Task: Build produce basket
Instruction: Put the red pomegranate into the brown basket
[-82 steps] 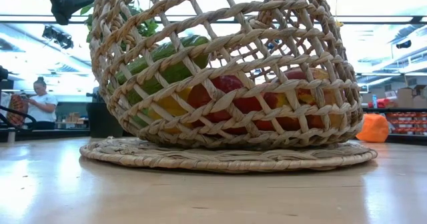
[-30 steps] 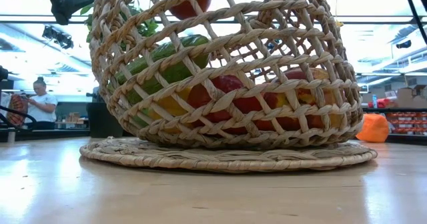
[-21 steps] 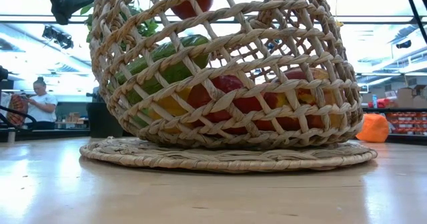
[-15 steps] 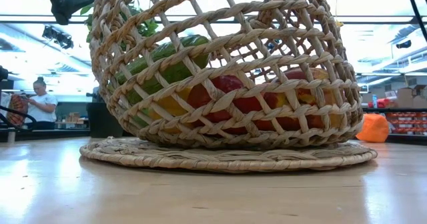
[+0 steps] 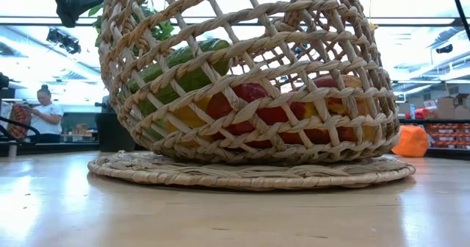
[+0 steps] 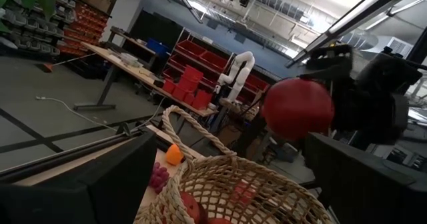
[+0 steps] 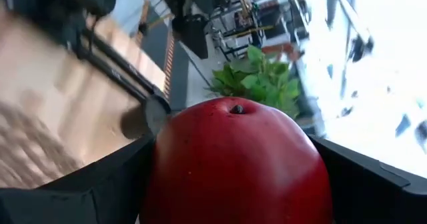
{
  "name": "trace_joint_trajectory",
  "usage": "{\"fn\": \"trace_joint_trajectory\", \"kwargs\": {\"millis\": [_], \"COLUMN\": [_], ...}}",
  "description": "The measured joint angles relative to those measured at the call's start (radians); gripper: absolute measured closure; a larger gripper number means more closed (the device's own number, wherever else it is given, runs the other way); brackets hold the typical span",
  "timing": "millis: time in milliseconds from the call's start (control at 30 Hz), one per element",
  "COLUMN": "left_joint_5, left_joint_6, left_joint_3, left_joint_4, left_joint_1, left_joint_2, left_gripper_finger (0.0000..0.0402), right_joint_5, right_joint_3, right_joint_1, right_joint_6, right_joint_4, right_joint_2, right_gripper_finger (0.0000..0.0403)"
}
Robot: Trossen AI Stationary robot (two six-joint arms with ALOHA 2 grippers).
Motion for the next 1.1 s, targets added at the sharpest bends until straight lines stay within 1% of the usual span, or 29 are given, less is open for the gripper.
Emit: {"fn": "trace_joint_trajectory", "kwargs": {"millis": [67, 133, 200, 267, 333, 400, 433, 600, 667, 733, 900, 1000, 1100], "left_joint_5": [0.0, 0.0, 0.0, 0.0, 0.0, 0.0, 0.0, 0.0, 0.0, 0.0, 0.0, 0.0, 0.0], "left_joint_6": [0.0, 0.0, 0.0, 0.0, 0.0, 0.0, 0.0, 0.0, 0.0, 0.0, 0.0, 0.0, 0.0], "left_joint_3": [0.0, 0.0, 0.0, 0.0, 0.0, 0.0, 0.0, 0.0, 0.0, 0.0, 0.0, 0.0, 0.0], "left_joint_4": [0.0, 0.0, 0.0, 0.0, 0.0, 0.0, 0.0, 0.0, -0.004, -0.003, -0.005, -0.005, -0.005], "left_joint_1": [0.0, 0.0, 0.0, 0.0, 0.0, 0.0, 0.0, 0.0, 0.0, 0.0, 0.0, 0.0, 0.0], "left_joint_2": [0.0, 0.0, 0.0, 0.0, 0.0, 0.0, 0.0, 0.0, 0.0, 0.0, 0.0, 0.0, 0.0], "left_gripper_finger": [0.0012, 0.0012, 0.0012, 0.0012, 0.0012, 0.0012, 0.0012, 0.0012, 0.0012, 0.0012, 0.0012, 0.0012, 0.0012], "right_joint_5": [-0.003, -0.057, -0.181, -0.311, -0.368, -0.415, -0.451, -0.572, -0.62, -0.666, -0.814, -0.849, -0.858], "right_joint_3": [0.0, 0.0, 0.0, -0.001, -0.001, -0.006, -0.006, -0.002, -0.002, -0.005, -0.004, -0.005, -0.003], "right_joint_1": [-0.007, -0.019, -0.036, -0.051, -0.061, -0.074, -0.081, -0.116, -0.131, -0.143, -0.172, -0.186, -0.195], "right_joint_6": [0.165, 0.373, 0.557, 0.687, 0.772, 0.819, 0.835, 0.947, 0.966, 0.983, 1.025, 1.046, 1.063], "right_joint_4": [-0.002, -0.024, -0.085, -0.182, -0.278, -0.382, -0.402, -0.42, -0.434, -0.489, -0.546, -0.551, -0.522], "right_joint_2": [0.0, 0.0, -0.001, 0.002, 0.02, 0.038, 0.041, 0.048, 0.065, 0.072, 0.094, 0.104, 0.102], "right_gripper_finger": [0.0023, 0.0023, 0.0023, 0.0023, 0.0023, 0.0023, 0.0023, 0.0023, 0.0023, 0.0023, 0.0017, 0.0006, 0.0008]}}
